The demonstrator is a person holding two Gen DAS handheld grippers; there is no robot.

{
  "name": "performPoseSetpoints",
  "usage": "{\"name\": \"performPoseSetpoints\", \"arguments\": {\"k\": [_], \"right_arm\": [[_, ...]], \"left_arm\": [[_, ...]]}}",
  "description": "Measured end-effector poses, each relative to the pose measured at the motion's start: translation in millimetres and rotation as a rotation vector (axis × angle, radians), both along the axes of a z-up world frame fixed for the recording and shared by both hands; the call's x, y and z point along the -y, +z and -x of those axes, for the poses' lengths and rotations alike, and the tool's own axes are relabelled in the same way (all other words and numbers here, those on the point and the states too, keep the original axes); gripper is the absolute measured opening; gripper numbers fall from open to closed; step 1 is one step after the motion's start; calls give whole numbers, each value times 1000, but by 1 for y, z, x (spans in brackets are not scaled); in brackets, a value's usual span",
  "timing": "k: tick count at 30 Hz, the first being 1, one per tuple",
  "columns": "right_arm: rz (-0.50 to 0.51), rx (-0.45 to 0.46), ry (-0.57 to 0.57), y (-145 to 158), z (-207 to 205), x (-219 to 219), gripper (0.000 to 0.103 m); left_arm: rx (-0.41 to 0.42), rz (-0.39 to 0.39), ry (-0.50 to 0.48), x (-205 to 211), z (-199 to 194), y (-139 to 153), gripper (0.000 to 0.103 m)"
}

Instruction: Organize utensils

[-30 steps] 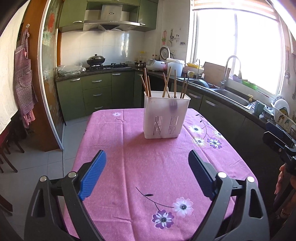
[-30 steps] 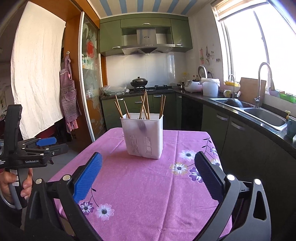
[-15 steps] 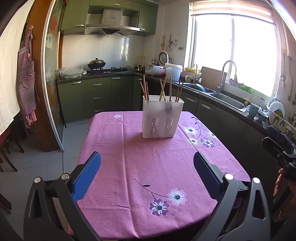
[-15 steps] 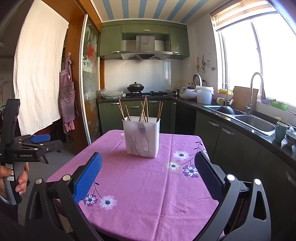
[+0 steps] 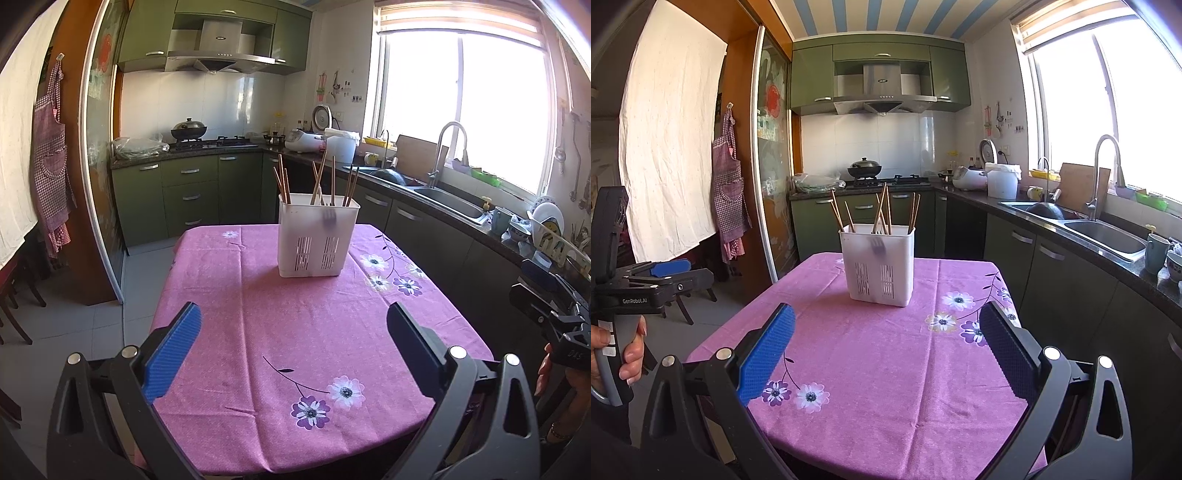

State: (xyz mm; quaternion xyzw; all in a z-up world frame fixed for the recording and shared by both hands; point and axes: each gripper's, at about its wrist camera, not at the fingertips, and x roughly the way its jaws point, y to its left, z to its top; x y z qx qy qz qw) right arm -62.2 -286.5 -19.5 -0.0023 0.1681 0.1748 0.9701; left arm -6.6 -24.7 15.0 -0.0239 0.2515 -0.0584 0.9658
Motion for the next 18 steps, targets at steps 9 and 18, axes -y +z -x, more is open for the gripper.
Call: {"name": "performPoseSetpoints", "arguments": {"k": [9, 18], "right_arm": [[-1, -5, 4, 1, -2, -2, 98], [-6, -6, 14, 0, -3, -4, 98]], "left_arm": [[-1, -1, 1, 0, 0, 0, 96], [1, 2, 0, 0, 0, 0, 96]]}}
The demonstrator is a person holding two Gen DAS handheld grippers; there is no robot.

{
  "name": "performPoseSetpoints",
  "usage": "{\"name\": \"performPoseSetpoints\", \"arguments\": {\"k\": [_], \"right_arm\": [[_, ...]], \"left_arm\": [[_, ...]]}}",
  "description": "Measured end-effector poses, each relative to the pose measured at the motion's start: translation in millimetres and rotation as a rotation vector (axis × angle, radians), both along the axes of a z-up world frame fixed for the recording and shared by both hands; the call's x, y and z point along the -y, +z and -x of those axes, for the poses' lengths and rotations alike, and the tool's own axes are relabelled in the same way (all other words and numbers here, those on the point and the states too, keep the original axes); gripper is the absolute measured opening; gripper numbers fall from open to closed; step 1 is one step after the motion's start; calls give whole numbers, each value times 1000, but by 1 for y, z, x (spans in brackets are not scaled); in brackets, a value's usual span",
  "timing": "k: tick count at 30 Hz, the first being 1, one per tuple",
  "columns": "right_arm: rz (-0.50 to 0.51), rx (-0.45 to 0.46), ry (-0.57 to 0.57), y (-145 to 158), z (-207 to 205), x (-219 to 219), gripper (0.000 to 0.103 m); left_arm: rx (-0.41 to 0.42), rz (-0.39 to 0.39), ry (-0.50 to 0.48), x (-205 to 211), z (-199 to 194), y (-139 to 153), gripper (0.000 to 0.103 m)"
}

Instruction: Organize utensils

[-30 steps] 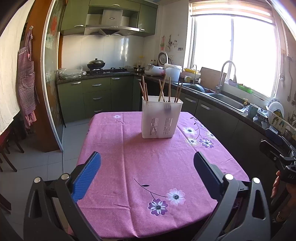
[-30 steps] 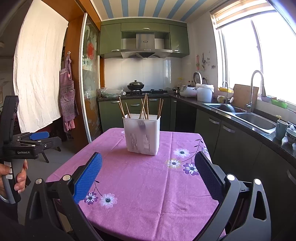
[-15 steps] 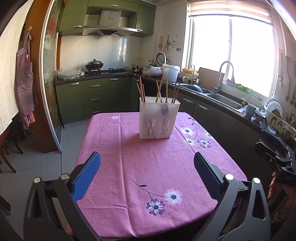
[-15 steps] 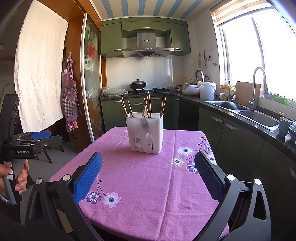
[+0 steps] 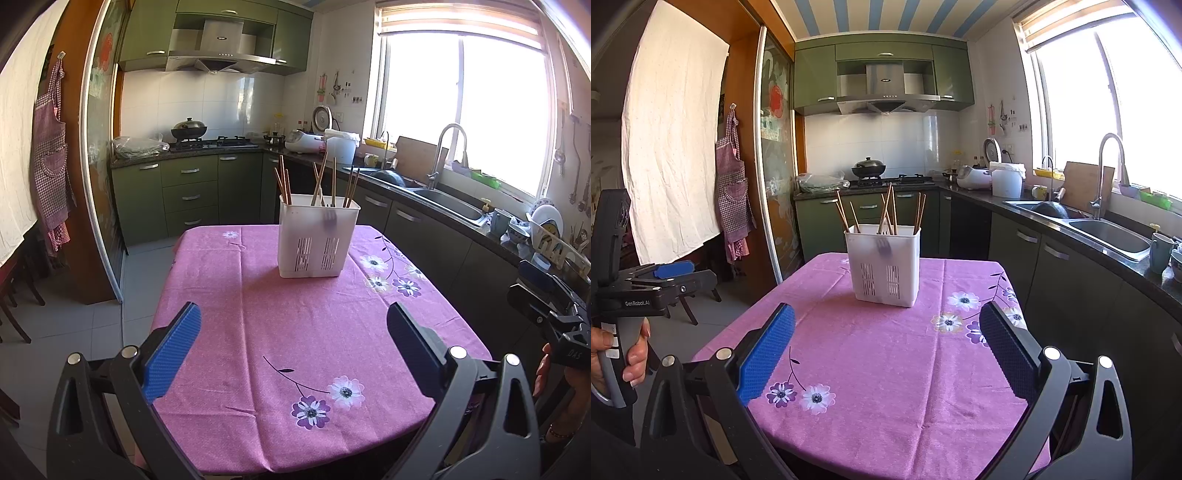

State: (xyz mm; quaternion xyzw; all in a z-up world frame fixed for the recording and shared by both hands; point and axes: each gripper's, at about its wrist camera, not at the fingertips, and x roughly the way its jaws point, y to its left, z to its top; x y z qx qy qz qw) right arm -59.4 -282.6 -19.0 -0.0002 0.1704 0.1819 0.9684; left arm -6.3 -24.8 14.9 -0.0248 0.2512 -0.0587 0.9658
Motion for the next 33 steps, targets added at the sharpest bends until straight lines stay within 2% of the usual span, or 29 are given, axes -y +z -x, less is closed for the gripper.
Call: {"name": "performPoseSetpoints", "arguments": {"k": [33], "right_arm": [[1, -26, 26, -7, -9, -1, 98]], "left_arm": [[-19, 4, 8, 0, -2, 0, 96]]}}
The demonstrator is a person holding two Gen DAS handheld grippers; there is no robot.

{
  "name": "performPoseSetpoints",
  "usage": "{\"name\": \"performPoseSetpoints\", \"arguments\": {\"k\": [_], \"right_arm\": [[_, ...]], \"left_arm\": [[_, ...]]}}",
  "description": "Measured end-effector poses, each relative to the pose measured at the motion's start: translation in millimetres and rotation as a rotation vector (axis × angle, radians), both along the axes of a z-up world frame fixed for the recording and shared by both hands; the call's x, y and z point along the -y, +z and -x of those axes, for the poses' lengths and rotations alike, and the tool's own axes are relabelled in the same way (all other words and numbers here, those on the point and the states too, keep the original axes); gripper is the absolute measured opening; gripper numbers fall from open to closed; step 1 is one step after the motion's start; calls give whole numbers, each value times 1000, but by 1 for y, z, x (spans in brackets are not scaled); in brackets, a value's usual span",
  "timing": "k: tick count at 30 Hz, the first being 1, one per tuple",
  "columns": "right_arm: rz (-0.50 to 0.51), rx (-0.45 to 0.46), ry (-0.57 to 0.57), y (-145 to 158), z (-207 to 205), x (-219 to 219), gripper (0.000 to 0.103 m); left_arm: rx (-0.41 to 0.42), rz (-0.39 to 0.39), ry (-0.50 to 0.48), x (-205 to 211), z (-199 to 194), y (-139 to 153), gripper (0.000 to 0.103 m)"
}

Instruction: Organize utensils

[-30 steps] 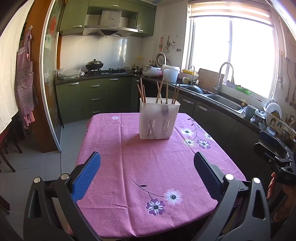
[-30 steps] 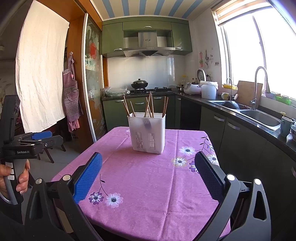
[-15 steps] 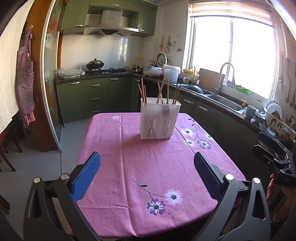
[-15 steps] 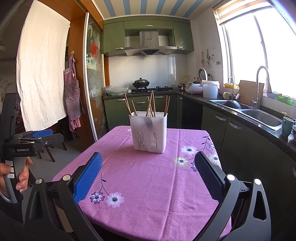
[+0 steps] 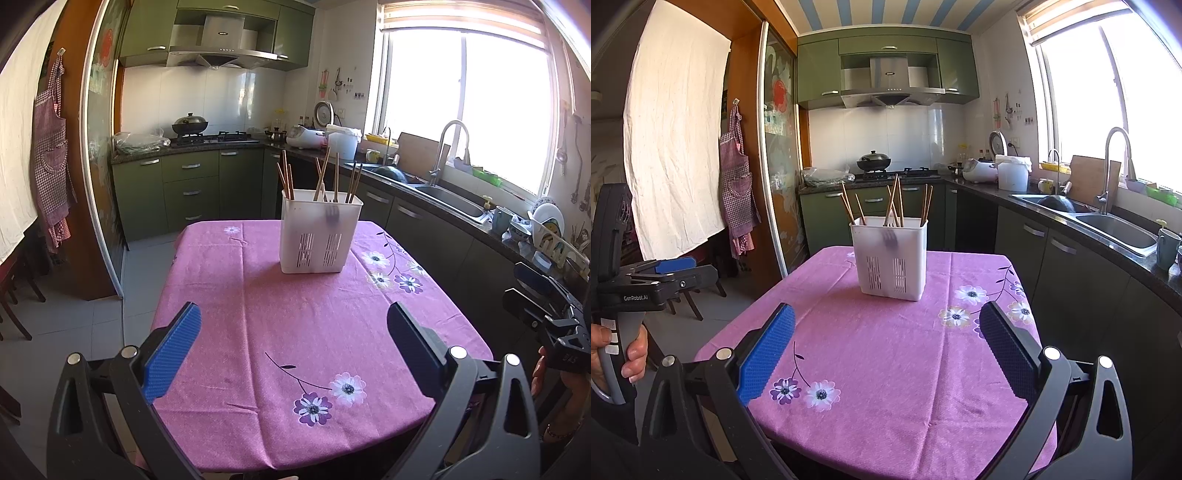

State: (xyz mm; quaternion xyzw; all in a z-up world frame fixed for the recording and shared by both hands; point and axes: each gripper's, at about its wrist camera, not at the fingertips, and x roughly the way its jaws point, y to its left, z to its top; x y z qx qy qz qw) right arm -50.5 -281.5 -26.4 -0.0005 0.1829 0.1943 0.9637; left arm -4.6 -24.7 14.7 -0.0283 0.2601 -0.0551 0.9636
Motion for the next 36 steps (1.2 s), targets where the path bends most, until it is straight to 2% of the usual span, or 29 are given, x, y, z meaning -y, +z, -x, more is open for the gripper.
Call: {"name": "performPoseSetpoints", "arguments": {"k": [36], "right_arm": [[2, -16, 10, -5, -6, -1, 98]], "left_arm": [[-33, 6, 1, 0, -4, -8, 96]]}}
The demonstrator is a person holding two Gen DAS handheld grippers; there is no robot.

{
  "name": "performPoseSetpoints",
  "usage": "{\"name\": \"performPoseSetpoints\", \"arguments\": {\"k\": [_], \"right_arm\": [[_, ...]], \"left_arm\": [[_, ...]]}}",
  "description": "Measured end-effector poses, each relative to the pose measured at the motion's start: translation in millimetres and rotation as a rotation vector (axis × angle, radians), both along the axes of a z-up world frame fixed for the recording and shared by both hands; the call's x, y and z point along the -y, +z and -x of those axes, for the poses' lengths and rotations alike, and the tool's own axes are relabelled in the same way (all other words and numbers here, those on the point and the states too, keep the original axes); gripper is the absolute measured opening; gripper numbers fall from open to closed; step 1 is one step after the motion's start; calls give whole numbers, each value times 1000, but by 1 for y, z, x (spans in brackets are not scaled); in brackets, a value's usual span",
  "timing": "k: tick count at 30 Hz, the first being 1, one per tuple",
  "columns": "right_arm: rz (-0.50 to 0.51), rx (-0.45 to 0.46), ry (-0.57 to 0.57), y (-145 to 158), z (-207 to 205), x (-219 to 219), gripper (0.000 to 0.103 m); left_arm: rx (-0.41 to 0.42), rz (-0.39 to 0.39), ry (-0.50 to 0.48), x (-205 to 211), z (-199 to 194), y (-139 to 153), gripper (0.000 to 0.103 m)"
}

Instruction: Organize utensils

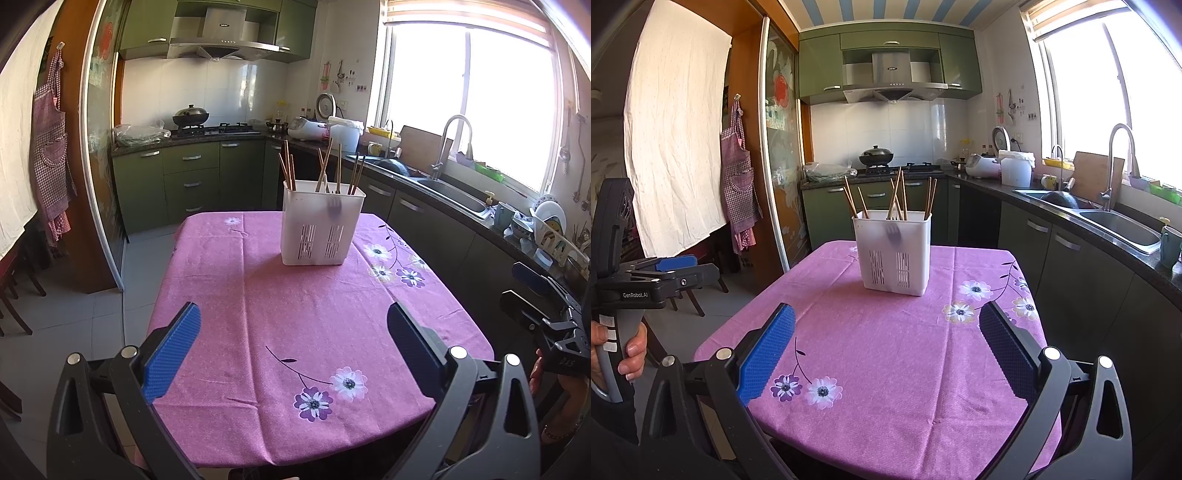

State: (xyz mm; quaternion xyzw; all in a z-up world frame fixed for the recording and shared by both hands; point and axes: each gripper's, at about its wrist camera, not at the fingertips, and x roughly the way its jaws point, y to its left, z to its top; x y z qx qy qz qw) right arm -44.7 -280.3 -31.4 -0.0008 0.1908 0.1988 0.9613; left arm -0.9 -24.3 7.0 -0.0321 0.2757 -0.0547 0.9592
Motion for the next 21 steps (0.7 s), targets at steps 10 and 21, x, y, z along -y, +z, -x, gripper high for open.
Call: {"name": "performPoseSetpoints", "arguments": {"k": [10, 21], "right_arm": [[3, -13, 8, -6, -4, 0, 98], [2, -22, 7, -7, -8, 0, 98]], "left_arm": [[-2, -25, 11, 2, -4, -1, 96], [-32, 1, 11, -2, -11, -4, 96]]}}
